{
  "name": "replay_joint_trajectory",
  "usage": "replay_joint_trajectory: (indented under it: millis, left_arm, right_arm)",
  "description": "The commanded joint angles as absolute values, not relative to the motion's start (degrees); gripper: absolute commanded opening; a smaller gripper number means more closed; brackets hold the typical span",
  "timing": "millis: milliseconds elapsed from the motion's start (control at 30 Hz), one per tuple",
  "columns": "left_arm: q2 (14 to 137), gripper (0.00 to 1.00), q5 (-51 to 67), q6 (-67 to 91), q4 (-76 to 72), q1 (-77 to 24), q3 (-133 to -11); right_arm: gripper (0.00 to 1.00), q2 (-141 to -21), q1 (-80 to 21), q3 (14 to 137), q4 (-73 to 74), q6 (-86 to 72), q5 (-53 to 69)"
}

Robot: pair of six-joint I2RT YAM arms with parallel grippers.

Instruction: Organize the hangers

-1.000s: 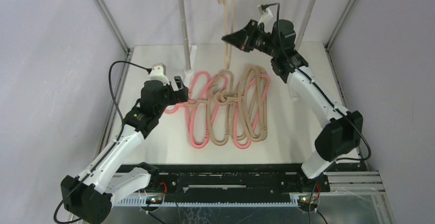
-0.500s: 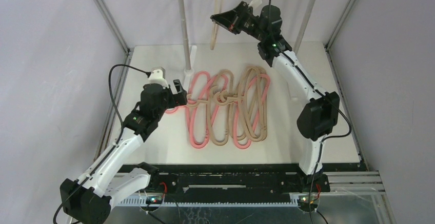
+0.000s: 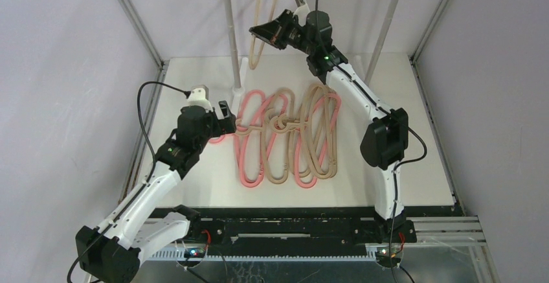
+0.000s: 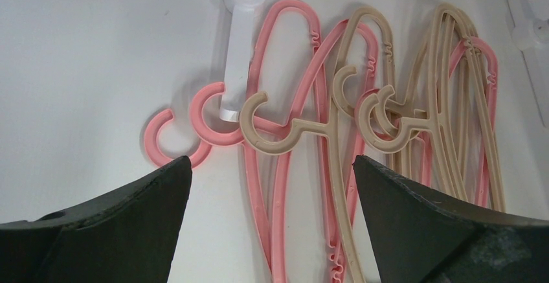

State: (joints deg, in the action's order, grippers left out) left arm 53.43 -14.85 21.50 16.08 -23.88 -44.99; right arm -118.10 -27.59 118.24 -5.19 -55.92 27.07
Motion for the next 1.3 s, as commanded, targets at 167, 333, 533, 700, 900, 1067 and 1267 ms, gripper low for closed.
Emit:
replay_joint_trajectory:
  millis: [167, 333, 533, 700, 900, 1067, 1267]
  left_arm:
    - [53.07, 0.99, -15.21, 21.24, 15.29, -24.15, -44.88]
    - [53.38, 1.00, -15.08, 21.16, 15.37, -24.09, -44.88]
    - [53.78, 1.00, -15.26, 21.05, 15.29, -24.14, -44.98]
    - [53.73, 0.99, -15.87, 21.13, 15.30, -24.12, -44.82]
    - [54.46, 1.00, -16.32, 21.21, 14.94, -24.16, -44.70]
    - [55.17, 0.99, -15.00, 21.68, 14.90, -24.13, -45.45]
    - [53.66, 1.00, -15.82, 22.14, 14.44, -24.11, -44.09]
  right_arm:
    - [0.13, -119.77, -28.56, 120.87, -1.10, -58.99, 23.73]
    - [0.50, -117.02, -28.62, 118.37, 0.20, -55.04, 23.85]
    - [0.75, -107.23, -28.52, 106.17, -0.22, -49.67, 18.92]
    - [0.87, -95.57, -28.67, 94.67, 0.34, -42.47, 13.67]
    - [0.95, -81.58, -28.89, 83.17, 5.09, -32.04, 6.01]
    - [0.93, -78.57, -31.31, 77.37, 21.65, -25.24, -5.50]
    - [0.71, -81.87, -38.45, 66.13, 31.68, -23.82, -14.67]
